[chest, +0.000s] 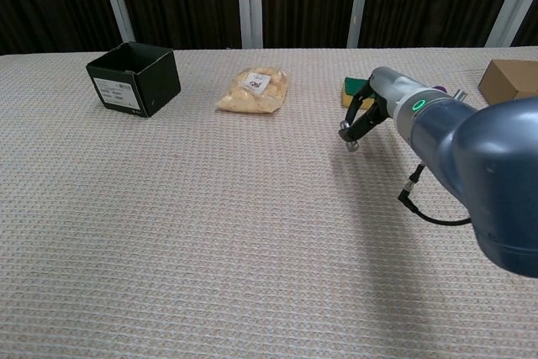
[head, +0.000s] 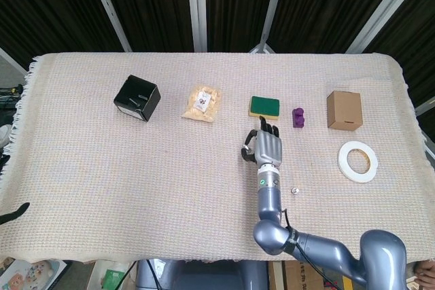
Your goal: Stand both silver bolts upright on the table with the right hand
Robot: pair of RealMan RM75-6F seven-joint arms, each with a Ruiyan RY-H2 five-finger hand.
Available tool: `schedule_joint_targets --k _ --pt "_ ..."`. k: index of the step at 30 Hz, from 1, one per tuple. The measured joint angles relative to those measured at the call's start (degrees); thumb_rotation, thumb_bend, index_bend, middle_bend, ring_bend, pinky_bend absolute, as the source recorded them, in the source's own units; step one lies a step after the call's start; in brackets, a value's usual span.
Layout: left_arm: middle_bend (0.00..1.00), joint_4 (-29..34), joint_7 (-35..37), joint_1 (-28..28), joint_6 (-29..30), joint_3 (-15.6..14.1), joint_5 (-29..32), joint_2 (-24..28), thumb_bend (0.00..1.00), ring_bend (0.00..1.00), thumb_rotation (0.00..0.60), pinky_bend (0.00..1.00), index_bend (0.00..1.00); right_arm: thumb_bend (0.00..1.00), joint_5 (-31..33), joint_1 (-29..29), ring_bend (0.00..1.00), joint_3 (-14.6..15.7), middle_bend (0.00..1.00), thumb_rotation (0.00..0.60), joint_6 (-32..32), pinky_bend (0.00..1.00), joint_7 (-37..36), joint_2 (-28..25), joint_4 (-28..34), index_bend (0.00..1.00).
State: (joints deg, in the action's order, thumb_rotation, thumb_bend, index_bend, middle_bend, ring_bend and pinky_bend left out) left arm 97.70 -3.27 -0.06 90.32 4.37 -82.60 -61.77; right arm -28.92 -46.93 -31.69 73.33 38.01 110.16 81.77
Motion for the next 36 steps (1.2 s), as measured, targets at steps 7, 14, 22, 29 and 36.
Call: schedule_joint_targets --k 7,14,22,29,36 --pt "0.07 0.00 0.06 0.04 0.08 0.01 0.00 0.01 0.12 0.00 0.600 0.15 0.12 0.41 -0.94 0.52 0.11 -0.57 0.05 0.600 -0.68 0.05 -4.36 0.35 -0.94 0.66" --pt "0.07 0.04 -0.10 0.06 0.12 -0.06 -0.12 -0.02 0.12 0.00 0.600 0.15 0.12 0.41 -1.06 1.33 0.11 -1.50 0.05 0.600 -1.78 0.05 -9.06 0.62 -1.81 0.66" --pt "0.07 0.04 -0.28 0.04 0.10 -0.05 -0.10 -0.09 0.12 0.00 0.600 0.15 0.12 0.41 -0.59 2.43 0.11 -2.92 0.05 0.600 -3.86 0.05 -14.36 0.77 -2.36 0.66" --pt "0.07 0.07 -0.25 0.08 0.16 -0.07 -0.11 -0.07 0.12 0.00 0.600 0.15 0.12 0.41 -0.01 2.33 0.11 -2.25 0.05 0.600 -4.09 0.05 -14.49 0.93 -3.50 0.66" --pt "0.07 0.04 -0.23 0.06 0.10 -0.06 -0.08 -0.05 0.12 0.00 0.600 0.15 0.12 0.41 0.01 2.24 0.09 -1.96 0.05 0.600 -4.47 0.04 -15.07 0.92 -3.85 0.66"
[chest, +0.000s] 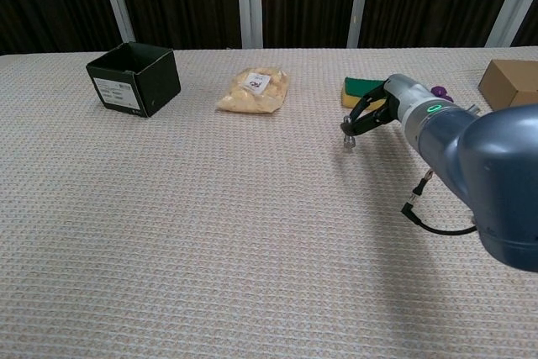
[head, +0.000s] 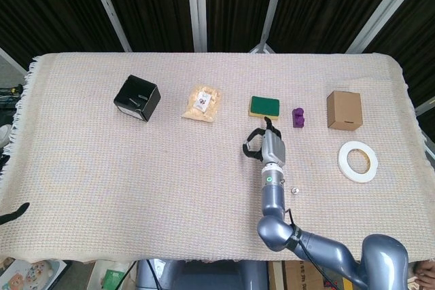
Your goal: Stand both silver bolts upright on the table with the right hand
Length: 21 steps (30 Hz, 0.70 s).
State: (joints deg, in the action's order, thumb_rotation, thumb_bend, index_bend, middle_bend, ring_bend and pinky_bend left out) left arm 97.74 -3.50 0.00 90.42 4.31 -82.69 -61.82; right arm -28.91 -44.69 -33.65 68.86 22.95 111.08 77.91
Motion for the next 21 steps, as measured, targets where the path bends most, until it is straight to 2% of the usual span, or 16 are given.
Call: schedule_joint_targets --k 13,18,21 --pt "0.07 0.07 -0.24 0.01 0.03 0.01 0.03 -0.06 0.12 0.00 0.600 0.15 0.12 0.41 1.35 -0.14 0.06 1.22 0.05 0.600 -0.85 0.01 1.48 -1.04 0.65 0.65" --pt "0.07 0.05 -0.22 0.01 0.05 0.05 0.08 -0.07 0.12 0.00 0.600 0.15 0.12 0.41 1.58 -0.17 0.05 1.37 0.05 0.600 -0.99 0.01 1.69 -1.34 0.96 0.57" --pt "0.07 0.03 -0.30 0.01 0.09 0.09 0.15 -0.11 0.12 0.00 0.600 0.15 0.12 0.41 1.89 -0.15 0.05 1.57 0.05 0.600 -1.33 0.00 1.93 -1.70 1.30 0.56"
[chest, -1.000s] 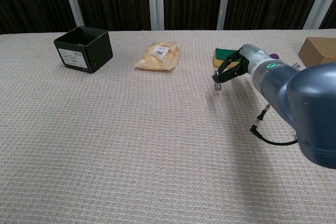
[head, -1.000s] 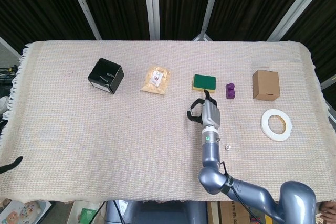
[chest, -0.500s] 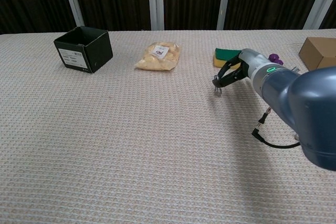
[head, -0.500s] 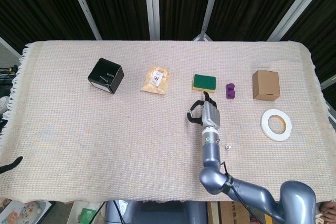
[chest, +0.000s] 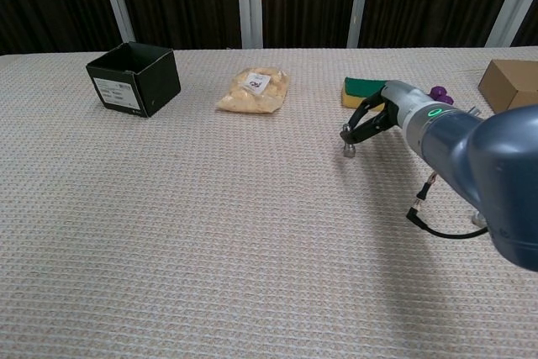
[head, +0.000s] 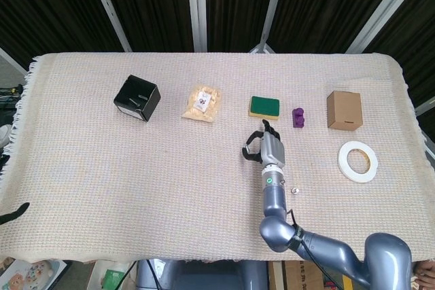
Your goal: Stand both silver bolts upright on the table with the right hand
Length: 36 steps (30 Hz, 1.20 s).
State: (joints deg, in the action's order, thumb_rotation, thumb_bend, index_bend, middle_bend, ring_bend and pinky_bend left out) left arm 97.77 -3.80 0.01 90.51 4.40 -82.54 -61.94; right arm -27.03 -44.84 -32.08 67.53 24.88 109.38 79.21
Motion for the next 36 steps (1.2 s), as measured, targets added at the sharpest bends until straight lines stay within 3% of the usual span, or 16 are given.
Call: schedule_joint_targets --k 22,32,36 --pt "0.07 0.12 -0.31 -0.04 -0.10 0.04 0.18 -0.07 0.12 0.00 0.600 0.15 0.12 0.41 1.15 -0.50 0.01 1.49 0.05 0.600 0.04 0.00 2.08 -1.96 2.93 0.45" --pt "0.07 0.17 -0.43 -0.03 -0.08 0.04 0.20 -0.12 0.12 0.00 0.600 0.15 0.12 0.40 1.76 -0.43 0.00 2.35 0.05 0.600 0.63 0.00 3.63 -3.70 8.25 0.37" --pt "0.07 0.12 -0.42 -0.08 -0.13 0.09 0.24 -0.14 0.12 0.00 0.600 0.15 0.12 0.35 1.66 -0.19 0.00 2.11 0.05 0.600 1.64 0.00 3.43 -4.59 11.86 0.30"
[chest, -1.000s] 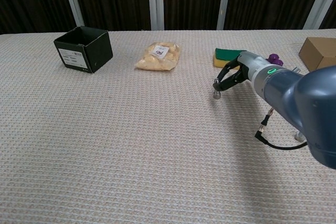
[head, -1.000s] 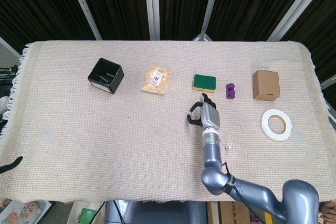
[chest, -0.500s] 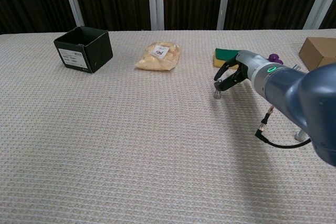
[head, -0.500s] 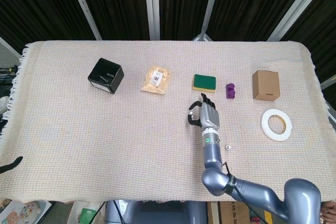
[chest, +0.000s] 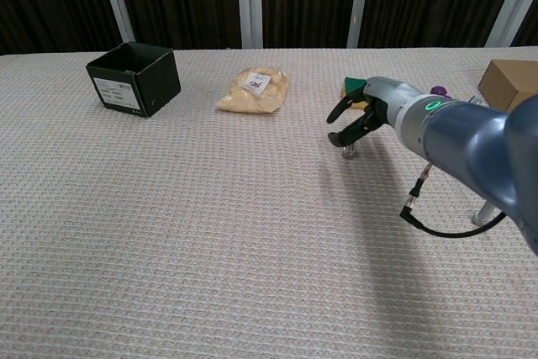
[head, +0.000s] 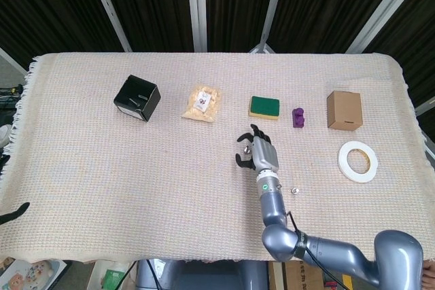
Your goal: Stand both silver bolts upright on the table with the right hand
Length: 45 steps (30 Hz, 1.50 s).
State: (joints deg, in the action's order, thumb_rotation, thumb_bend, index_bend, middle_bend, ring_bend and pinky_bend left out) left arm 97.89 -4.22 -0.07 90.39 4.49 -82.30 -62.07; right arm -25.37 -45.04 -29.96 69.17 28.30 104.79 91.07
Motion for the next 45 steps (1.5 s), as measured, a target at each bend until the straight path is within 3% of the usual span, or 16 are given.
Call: schedule_joint_targets --k 7,14,19,23,28,35,39,45 --pt "0.07 0.04 -0.29 -0.11 -0.20 -0.18 -0.27 -0.05 0.12 0.00 0.600 0.15 0.12 0.34 -1.92 1.38 0.00 -1.13 0.04 0.600 2.60 0.00 -1.14 -3.73 9.65 0.27" --pt "0.07 0.09 0.16 0.17 0.35 -0.32 -0.66 0.04 0.12 0.00 0.600 0.15 0.12 0.34 -7.45 6.00 0.00 -0.13 0.04 0.600 4.28 0.00 -2.22 -13.96 23.31 0.27" --pt "0.07 0.00 0.97 0.43 0.79 -0.24 -0.71 0.20 0.12 0.00 0.600 0.15 0.12 0.34 -17.46 12.55 0.00 5.52 0.04 0.600 5.55 0.00 -2.66 -24.34 30.96 0.26" --pt "0.07 -0.05 1.38 0.57 1.09 -0.20 -0.82 0.29 0.12 0.00 0.600 0.15 0.12 0.33 -28.86 19.11 0.00 12.78 0.04 0.600 7.25 0.00 -3.82 -31.70 33.42 0.21" --pt "0.07 -0.04 1.49 0.77 1.36 -0.27 -0.94 0.28 0.12 0.00 0.600 0.15 0.12 0.23 -41.62 27.33 0.00 21.47 0.04 0.600 11.98 0.00 -5.69 -37.70 31.90 0.18" --pt "0.07 0.10 1.28 1.01 1.79 -0.43 -1.31 0.15 0.12 0.00 0.600 0.15 0.12 0.19 -58.22 36.48 0.00 30.83 0.01 0.600 20.71 0.00 -11.95 -40.23 20.15 0.09" --pt "0.07 0.03 1.31 1.01 1.79 -0.41 -1.37 0.12 0.12 0.00 0.600 0.15 0.10 0.19 -63.84 38.95 0.00 33.78 0.01 0.600 22.91 0.00 -15.58 -40.60 13.69 0.07" --pt "0.07 -0.27 2.20 1.05 1.86 -0.35 -1.47 0.29 0.12 0.00 0.600 0.15 0.10 0.19 -67.95 40.87 0.00 34.33 0.01 0.600 25.77 0.00 -14.31 -40.55 10.11 0.07"
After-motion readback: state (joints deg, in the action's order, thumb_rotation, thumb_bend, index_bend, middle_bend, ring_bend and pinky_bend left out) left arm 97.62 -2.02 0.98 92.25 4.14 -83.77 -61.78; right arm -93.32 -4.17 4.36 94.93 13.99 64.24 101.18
